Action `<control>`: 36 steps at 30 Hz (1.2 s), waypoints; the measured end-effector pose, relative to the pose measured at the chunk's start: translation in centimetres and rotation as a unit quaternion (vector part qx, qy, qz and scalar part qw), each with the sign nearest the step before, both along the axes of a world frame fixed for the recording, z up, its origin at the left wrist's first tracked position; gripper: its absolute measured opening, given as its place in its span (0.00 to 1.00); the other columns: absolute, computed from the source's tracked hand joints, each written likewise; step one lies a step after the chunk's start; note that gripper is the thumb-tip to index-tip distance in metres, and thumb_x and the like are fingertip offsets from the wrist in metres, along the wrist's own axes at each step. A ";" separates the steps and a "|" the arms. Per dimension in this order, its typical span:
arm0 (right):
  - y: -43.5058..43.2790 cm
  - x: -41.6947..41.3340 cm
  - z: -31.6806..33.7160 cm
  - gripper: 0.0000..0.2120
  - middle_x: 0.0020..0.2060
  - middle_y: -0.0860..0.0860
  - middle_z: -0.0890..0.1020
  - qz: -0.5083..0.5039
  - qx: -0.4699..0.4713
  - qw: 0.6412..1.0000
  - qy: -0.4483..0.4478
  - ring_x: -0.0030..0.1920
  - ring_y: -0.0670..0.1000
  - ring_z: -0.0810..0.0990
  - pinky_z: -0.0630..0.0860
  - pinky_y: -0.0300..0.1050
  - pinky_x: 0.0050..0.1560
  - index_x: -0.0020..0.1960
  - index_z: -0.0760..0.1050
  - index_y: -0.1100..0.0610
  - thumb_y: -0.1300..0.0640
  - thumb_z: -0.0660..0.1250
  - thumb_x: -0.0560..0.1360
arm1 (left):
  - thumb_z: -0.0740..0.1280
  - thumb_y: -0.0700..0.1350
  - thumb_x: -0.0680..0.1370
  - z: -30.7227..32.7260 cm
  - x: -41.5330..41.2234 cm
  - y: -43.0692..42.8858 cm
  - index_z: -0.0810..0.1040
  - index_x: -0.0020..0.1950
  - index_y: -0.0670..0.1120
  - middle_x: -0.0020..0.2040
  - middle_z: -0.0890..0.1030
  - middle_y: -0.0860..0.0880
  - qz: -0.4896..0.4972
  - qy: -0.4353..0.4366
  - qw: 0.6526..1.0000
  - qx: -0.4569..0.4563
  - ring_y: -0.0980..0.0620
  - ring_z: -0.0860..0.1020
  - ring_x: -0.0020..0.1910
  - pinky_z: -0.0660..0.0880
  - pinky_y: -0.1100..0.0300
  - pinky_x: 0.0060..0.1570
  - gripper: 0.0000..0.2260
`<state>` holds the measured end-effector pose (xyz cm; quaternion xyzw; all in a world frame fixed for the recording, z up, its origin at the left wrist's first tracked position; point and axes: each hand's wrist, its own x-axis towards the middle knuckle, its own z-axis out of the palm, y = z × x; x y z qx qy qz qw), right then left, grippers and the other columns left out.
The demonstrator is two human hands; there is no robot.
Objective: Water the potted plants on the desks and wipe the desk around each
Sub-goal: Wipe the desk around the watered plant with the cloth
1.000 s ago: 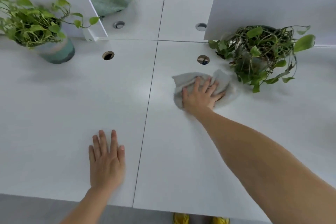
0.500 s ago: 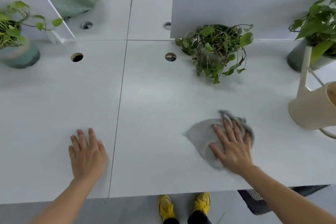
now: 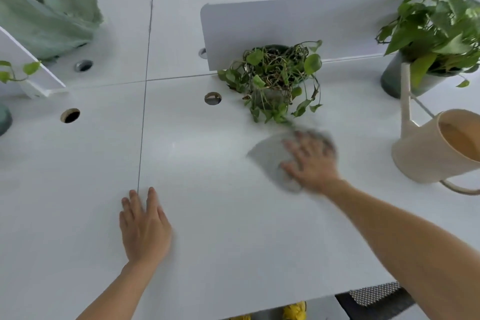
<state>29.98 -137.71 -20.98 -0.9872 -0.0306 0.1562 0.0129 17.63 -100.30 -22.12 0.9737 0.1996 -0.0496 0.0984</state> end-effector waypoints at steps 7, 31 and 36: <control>8.8 1.8 -0.4 0.34 0.80 0.55 0.36 -0.059 0.033 0.997 0.024 0.78 0.64 0.32 0.34 0.74 0.72 0.80 0.36 0.46 0.33 0.39 0.79 | 0.59 0.39 0.80 0.0 3.5 -3.8 0.68 0.72 0.40 0.75 0.60 0.33 -0.041 -0.029 0.999 -0.007 0.34 0.57 0.75 0.58 0.41 0.73 0.20; -6.3 24.4 0.5 0.55 0.78 0.59 0.32 -0.023 0.003 0.999 0.045 0.78 0.65 0.33 0.40 0.72 0.75 0.76 0.25 0.47 0.41 0.70 0.74 | 0.48 0.53 0.80 -2.5 12.4 -17.5 0.62 0.76 0.40 0.75 0.59 0.32 0.014 -0.014 0.998 0.056 0.31 0.56 0.75 0.53 0.38 0.73 0.28; -7.5 18.8 1.2 0.55 0.80 0.54 0.34 0.008 0.037 0.998 0.056 0.79 0.58 0.33 0.41 0.66 0.77 0.71 0.23 0.44 0.51 0.72 0.75 | 0.39 0.55 0.81 -1.9 12.6 -17.6 0.64 0.75 0.39 0.74 0.60 0.31 0.006 0.011 0.999 0.043 0.30 0.56 0.74 0.52 0.38 0.72 0.31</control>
